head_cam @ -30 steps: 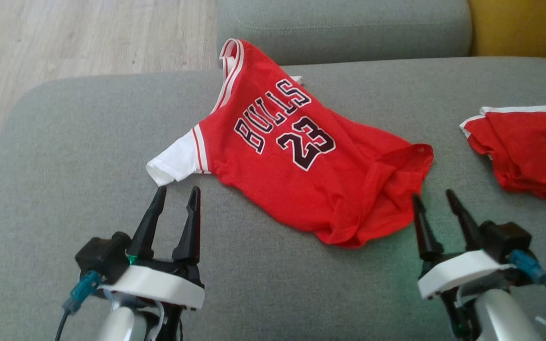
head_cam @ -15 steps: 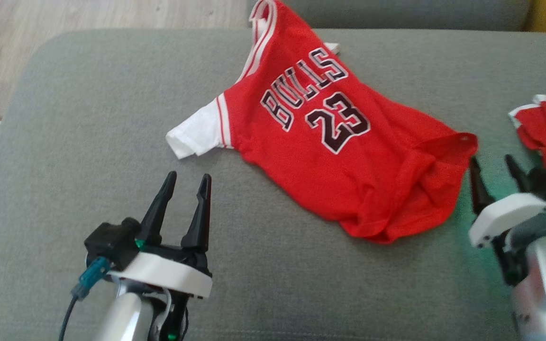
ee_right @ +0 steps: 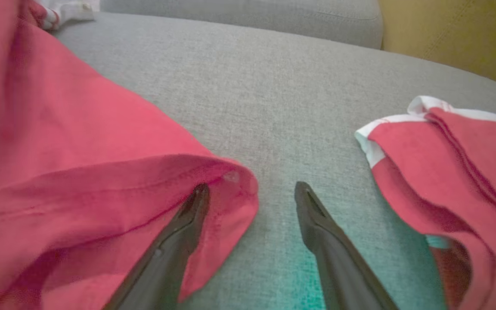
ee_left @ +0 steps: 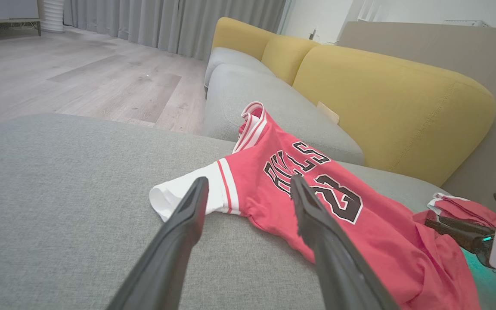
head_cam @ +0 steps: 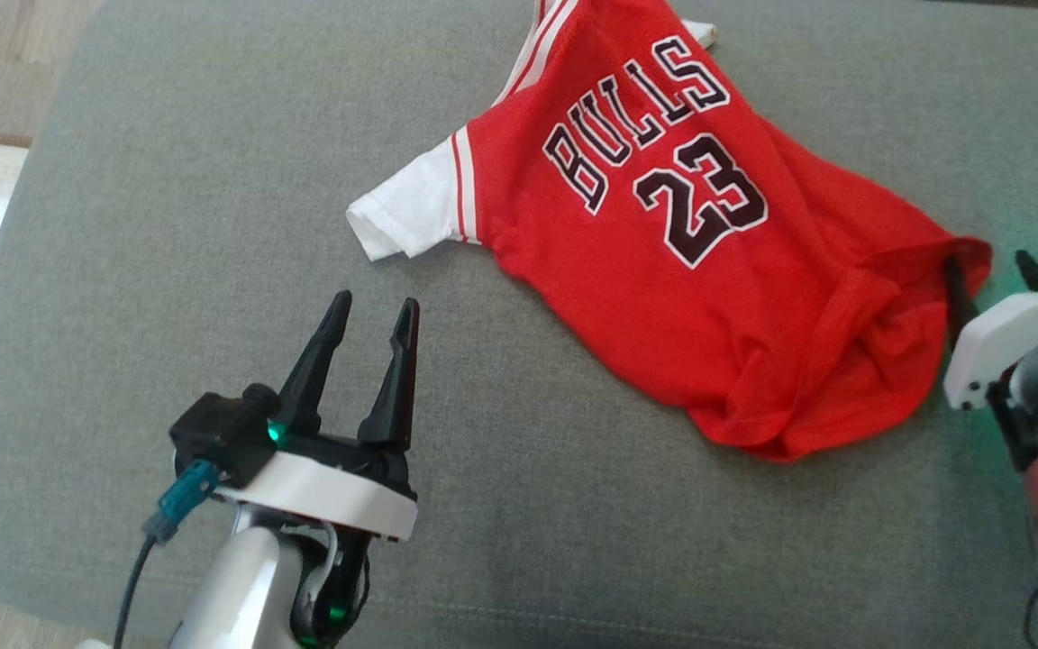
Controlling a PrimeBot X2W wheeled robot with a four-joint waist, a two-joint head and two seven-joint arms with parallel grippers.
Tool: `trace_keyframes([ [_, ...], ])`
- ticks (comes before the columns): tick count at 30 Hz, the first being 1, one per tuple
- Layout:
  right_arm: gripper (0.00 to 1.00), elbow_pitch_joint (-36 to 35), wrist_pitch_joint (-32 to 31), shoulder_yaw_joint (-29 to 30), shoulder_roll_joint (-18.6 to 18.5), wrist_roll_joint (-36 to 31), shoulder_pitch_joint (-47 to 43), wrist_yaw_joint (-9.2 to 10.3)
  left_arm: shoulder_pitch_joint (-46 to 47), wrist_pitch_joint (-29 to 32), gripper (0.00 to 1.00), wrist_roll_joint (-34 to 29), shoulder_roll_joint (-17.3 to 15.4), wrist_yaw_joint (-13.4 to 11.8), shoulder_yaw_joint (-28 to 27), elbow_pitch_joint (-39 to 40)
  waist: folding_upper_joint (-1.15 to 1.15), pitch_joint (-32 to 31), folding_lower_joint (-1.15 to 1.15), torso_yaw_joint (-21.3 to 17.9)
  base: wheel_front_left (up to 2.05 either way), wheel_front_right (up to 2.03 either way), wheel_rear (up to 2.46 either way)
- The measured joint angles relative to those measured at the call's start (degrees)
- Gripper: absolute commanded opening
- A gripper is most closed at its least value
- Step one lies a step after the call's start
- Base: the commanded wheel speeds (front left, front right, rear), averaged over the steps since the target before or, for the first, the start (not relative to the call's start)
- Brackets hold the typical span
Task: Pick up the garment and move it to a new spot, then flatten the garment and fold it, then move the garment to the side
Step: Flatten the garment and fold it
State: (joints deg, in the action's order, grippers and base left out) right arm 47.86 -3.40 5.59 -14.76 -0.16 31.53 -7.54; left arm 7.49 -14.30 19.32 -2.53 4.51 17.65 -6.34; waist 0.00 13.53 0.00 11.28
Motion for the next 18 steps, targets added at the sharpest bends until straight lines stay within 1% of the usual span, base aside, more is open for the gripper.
trace_keyframes([
  [4,1.0,3.1,-0.6,-0.2,-1.6,-1.5,2.4,0.0,0.5,0.0,1.0,0.1,0.0,0.0,0.2,0.2,0.0,1.2,0.0,0.4,0.0,0.0,0.0],
  [8,1.0,5.6,-0.7,-0.4,-2.2,-1.8,4.6,0.0,1.4,0.0,1.0,0.1,0.0,-0.1,0.3,0.2,0.0,1.7,0.0,0.7,0.0,0.0,0.0],
  [9,0.69,6.1,-0.7,-0.5,-2.2,-1.8,5.0,0.0,1.5,0.0,1.0,0.1,0.0,-0.1,0.3,0.2,0.0,1.7,0.0,0.8,0.0,0.0,0.0],
  [10,0.0,6.6,-0.6,-0.8,-2.2,-1.8,5.4,0.0,1.5,0.0,1.0,0.4,0.0,-0.2,0.3,0.2,0.0,1.7,0.0,0.8,0.0,0.0,0.0],
  [15,0.0,8.7,-0.4,-2.6,-2.3,-1.8,7.0,0.0,1.5,0.0,1.0,0.7,0.0,-0.5,0.3,0.1,0.0,1.6,0.0,0.7,0.0,0.0,0.0],
  [18,0.0,9.8,-0.4,-3.5,-3.4,-1.8,8.3,0.0,1.5,0.0,1.0,0.7,0.0,-0.5,0.4,0.0,0.0,1.5,0.0,0.6,0.0,0.0,0.0],
])
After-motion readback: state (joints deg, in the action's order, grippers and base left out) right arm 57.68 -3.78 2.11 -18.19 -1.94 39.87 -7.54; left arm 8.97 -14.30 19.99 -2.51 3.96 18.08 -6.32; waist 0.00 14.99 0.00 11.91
